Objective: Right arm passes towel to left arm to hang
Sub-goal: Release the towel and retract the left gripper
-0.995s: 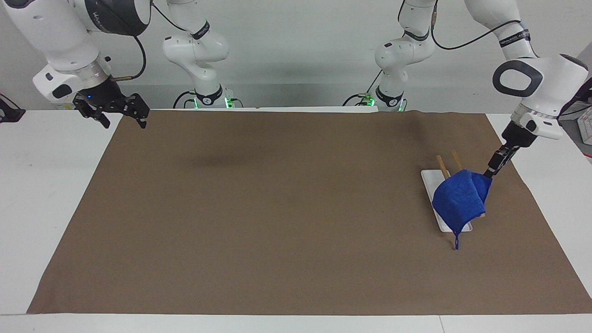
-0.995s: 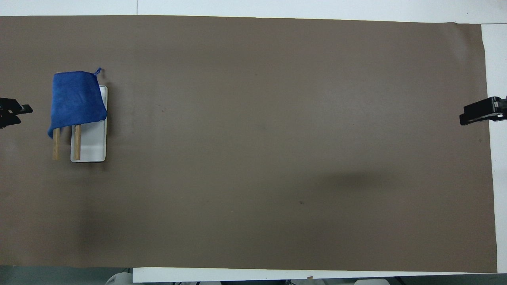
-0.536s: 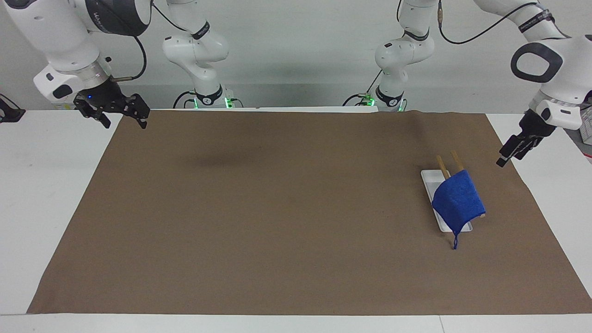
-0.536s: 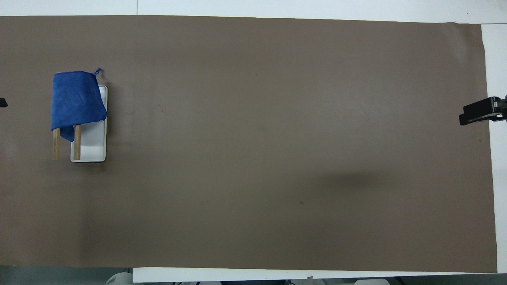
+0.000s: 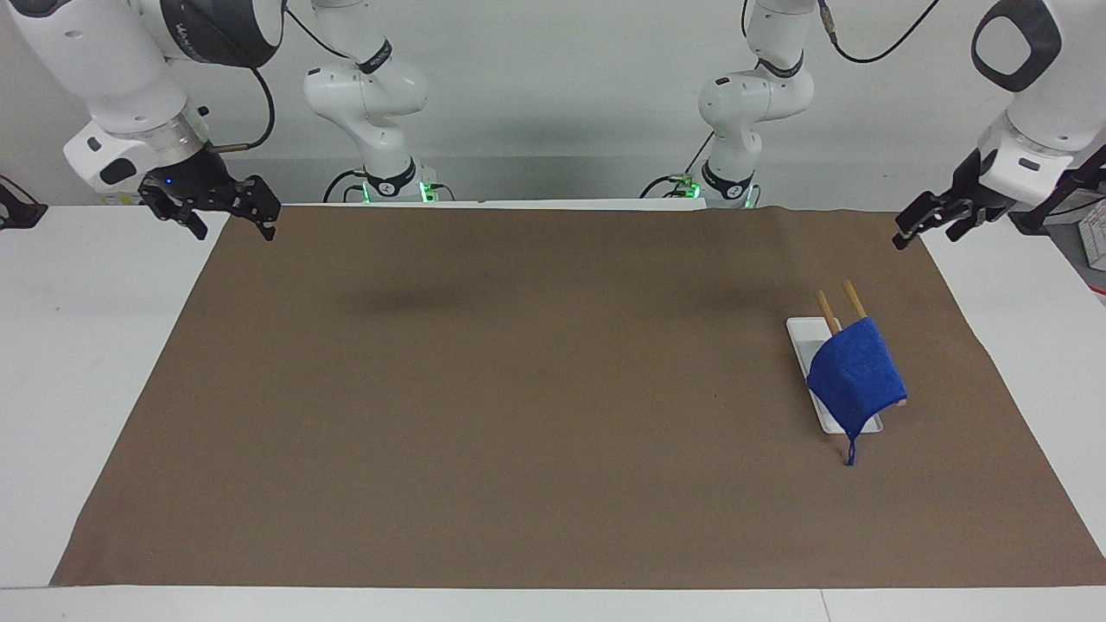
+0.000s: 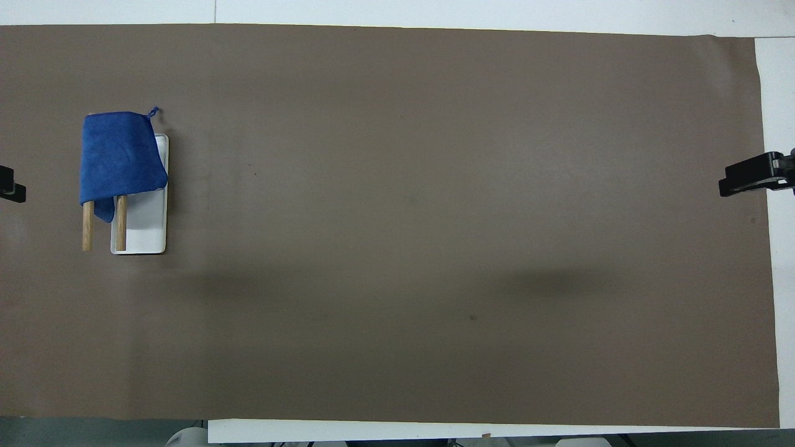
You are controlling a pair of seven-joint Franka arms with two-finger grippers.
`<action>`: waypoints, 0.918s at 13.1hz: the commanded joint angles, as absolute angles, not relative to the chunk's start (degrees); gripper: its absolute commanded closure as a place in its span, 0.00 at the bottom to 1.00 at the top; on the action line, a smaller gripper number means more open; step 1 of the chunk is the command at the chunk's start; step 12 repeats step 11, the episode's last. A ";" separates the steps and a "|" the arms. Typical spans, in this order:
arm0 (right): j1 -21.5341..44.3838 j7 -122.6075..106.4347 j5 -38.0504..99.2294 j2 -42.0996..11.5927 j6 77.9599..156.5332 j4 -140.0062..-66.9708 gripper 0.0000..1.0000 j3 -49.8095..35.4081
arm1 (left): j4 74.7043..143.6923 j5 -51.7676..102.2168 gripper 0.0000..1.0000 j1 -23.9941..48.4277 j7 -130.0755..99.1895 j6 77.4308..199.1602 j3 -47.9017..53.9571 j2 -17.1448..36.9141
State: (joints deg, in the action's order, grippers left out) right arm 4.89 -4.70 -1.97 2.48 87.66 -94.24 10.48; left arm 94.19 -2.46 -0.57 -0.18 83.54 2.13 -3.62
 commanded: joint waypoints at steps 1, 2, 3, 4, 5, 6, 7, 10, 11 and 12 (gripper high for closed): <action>4.57 -4.04 -1.67 3.60 87.98 -95.45 0.01 9.93 | 89.38 -4.40 0.00 3.16 -0.26 78.66 1.23 -0.79; 4.48 -4.04 -1.67 3.60 87.89 -95.45 0.01 9.93 | 89.65 -3.00 0.00 4.03 -0.26 78.75 0.71 -1.05; 4.48 -4.13 -1.67 3.60 87.89 -95.45 0.01 9.93 | 89.47 -1.94 0.00 4.22 -0.26 78.75 -0.25 -0.79; 4.40 -4.04 -1.58 3.60 87.89 -95.54 0.01 9.93 | 88.95 -1.41 0.00 4.13 -0.26 78.31 -0.35 -0.44; 4.39 -4.04 -1.58 3.60 87.89 -95.54 0.01 9.93 | 88.08 -1.32 0.00 4.13 -0.26 77.96 -0.35 -0.09; 4.39 -3.96 -1.67 3.69 87.89 -95.54 0.01 9.93 | 87.98 -1.32 0.00 4.13 -0.26 78.13 0.08 -0.61; 4.39 -4.04 -1.67 3.69 87.46 -95.54 0.01 9.93 | 88.24 -1.32 0.00 4.04 -0.26 78.31 0.17 -0.96; 3.78 -3.96 -1.67 3.69 87.45 -95.54 0.01 10.02 | 89.38 -0.62 0.00 3.96 -0.09 78.40 0.26 -1.93; 3.87 -3.96 -1.67 3.69 87.45 -95.54 0.01 10.02 | 89.38 -0.44 0.00 3.96 0.00 78.49 0.26 -1.93; 3.87 -3.96 -1.67 3.69 87.45 -95.54 0.01 10.02 | 89.38 -0.44 0.00 3.96 0.00 78.49 0.26 -1.93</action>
